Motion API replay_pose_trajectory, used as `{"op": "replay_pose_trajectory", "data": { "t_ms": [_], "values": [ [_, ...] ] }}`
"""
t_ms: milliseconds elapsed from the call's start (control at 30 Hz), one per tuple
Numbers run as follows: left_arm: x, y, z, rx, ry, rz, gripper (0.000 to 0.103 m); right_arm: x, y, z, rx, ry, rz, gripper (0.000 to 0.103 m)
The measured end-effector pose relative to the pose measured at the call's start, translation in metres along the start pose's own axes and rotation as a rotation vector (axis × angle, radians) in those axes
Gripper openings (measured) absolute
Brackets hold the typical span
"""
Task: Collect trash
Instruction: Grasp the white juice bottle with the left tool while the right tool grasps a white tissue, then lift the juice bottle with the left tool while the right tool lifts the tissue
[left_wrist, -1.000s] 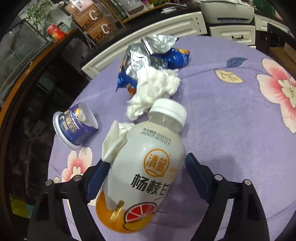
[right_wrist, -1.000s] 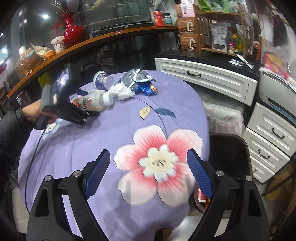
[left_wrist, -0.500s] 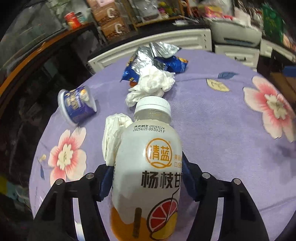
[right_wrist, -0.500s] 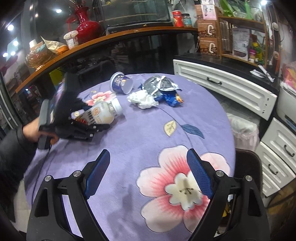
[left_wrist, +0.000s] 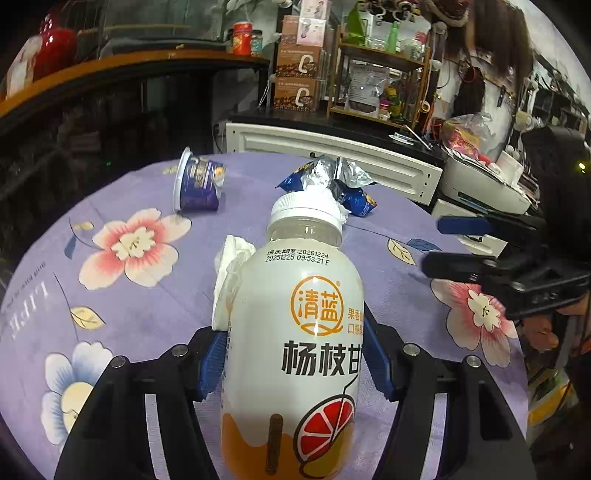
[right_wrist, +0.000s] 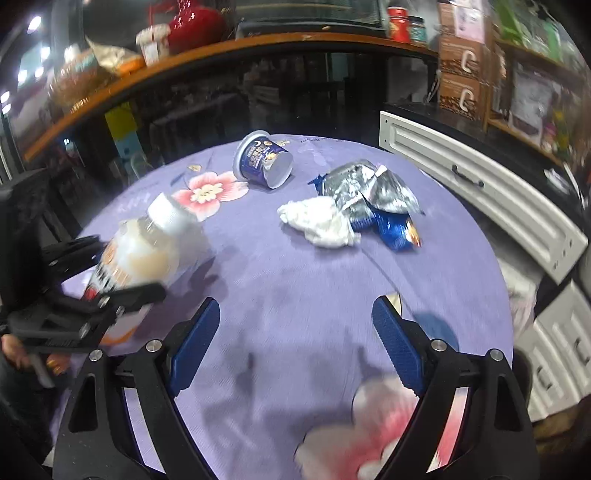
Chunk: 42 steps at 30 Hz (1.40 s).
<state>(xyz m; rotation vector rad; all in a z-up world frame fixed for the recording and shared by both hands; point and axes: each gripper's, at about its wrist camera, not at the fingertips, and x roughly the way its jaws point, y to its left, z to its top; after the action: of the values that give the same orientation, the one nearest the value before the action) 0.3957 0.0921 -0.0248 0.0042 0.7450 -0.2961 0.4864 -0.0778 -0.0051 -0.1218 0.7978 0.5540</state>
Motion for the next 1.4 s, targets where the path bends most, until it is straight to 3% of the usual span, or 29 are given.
{"op": "replay_pose_trajectory", "data": {
  "t_ms": [233,400,500,667,900,1067,1300,1400],
  "values": [
    [0.017,0.007,-0.017,-0.046,0.073,-0.064,0.063,0.049,-0.009,0.027,0.007,0.037,-0.019,0.071],
    [0.007,0.004,-0.019,-0.033,0.057,-0.091,0.063,0.079,-0.008,0.046,-0.002,0.036,-0.047,0.07],
    [0.006,0.001,-0.02,-0.027,0.059,-0.111,0.063,0.094,-0.001,0.052,-0.046,0.043,-0.099,0.063],
    [0.008,0.0,-0.022,-0.028,0.069,-0.116,0.063,0.103,0.004,0.053,-0.065,0.046,-0.14,0.024],
    [0.006,-0.005,-0.024,-0.003,0.064,-0.15,0.063,0.07,-0.006,0.041,0.022,-0.003,-0.068,0.019],
    [0.001,-0.013,-0.024,0.034,0.049,-0.204,0.063,0.032,-0.004,0.019,0.014,-0.032,-0.046,0.019],
    [0.002,-0.045,-0.032,0.139,0.096,-0.321,0.063,-0.009,-0.011,-0.019,-0.012,-0.036,-0.1,0.019],
    [0.003,-0.067,-0.039,0.214,0.132,-0.317,0.064,-0.02,-0.025,-0.036,0.024,-0.023,-0.112,0.019]
  ]
}}
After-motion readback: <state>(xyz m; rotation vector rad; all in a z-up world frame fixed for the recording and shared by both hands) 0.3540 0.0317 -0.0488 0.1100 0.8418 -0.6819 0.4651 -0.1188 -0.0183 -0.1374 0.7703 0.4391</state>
